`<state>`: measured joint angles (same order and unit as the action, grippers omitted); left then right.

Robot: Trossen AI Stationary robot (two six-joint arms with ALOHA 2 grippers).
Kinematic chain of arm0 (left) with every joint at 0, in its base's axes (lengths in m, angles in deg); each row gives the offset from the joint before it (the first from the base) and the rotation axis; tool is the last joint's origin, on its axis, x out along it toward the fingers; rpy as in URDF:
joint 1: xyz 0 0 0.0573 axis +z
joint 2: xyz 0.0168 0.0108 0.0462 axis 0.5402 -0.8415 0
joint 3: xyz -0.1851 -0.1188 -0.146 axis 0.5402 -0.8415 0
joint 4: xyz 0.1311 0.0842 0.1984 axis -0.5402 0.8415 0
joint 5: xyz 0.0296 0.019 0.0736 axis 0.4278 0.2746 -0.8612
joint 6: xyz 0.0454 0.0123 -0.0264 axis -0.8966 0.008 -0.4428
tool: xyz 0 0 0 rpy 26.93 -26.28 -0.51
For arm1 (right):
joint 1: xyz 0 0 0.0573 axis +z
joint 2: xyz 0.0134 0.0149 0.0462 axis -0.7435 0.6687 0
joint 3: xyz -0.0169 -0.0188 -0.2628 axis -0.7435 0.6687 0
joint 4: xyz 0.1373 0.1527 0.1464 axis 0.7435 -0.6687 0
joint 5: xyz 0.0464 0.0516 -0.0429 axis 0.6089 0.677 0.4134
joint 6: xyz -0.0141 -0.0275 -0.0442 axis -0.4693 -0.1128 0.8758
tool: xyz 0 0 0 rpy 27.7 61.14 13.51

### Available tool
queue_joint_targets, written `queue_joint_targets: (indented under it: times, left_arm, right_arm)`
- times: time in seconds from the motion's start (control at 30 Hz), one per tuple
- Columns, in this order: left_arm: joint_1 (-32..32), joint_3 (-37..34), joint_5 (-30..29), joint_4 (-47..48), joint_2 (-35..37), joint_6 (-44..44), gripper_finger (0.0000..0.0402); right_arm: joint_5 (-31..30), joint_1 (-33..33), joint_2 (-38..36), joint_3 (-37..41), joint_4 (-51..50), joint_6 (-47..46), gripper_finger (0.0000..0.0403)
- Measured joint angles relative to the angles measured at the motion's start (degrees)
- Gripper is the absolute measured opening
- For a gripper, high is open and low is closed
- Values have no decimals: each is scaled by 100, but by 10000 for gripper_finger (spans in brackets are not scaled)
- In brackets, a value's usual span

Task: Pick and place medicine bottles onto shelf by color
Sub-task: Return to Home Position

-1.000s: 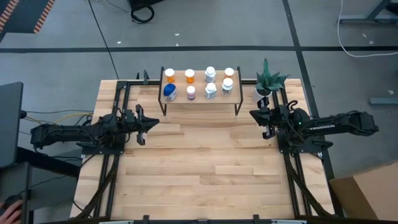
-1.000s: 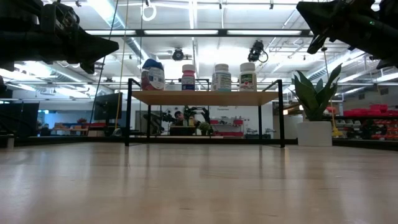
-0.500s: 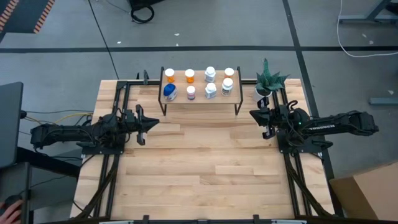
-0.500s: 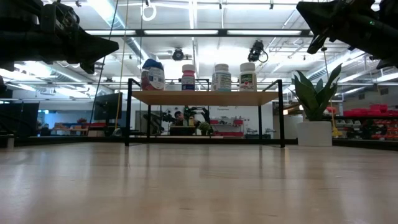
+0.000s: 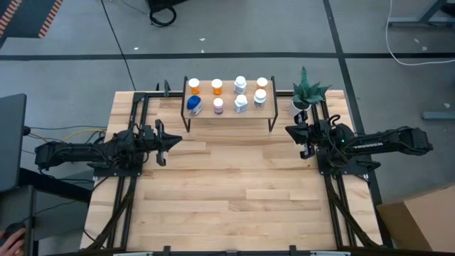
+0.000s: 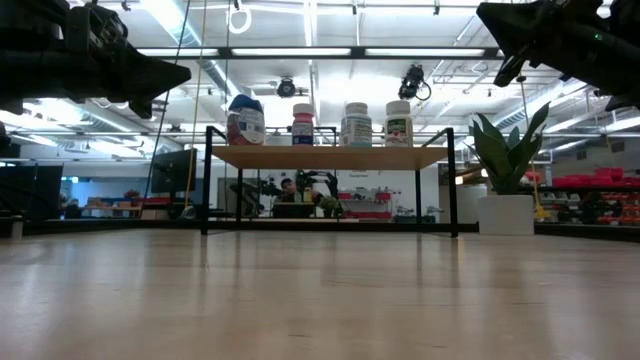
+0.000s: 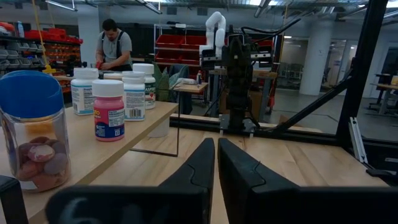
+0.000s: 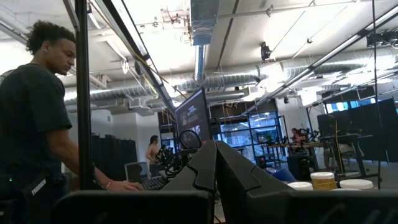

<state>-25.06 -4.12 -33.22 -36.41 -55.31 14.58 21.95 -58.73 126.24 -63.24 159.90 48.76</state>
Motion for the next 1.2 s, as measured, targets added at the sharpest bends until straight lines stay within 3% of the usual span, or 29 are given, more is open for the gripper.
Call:
queue_joint_targets:
  times: [1.2]
  left_arm:
    - [-378, -2, 0, 0, 2, 0, 28]
  right_arm:
    - [-1, 1, 0, 0, -1, 1, 17]
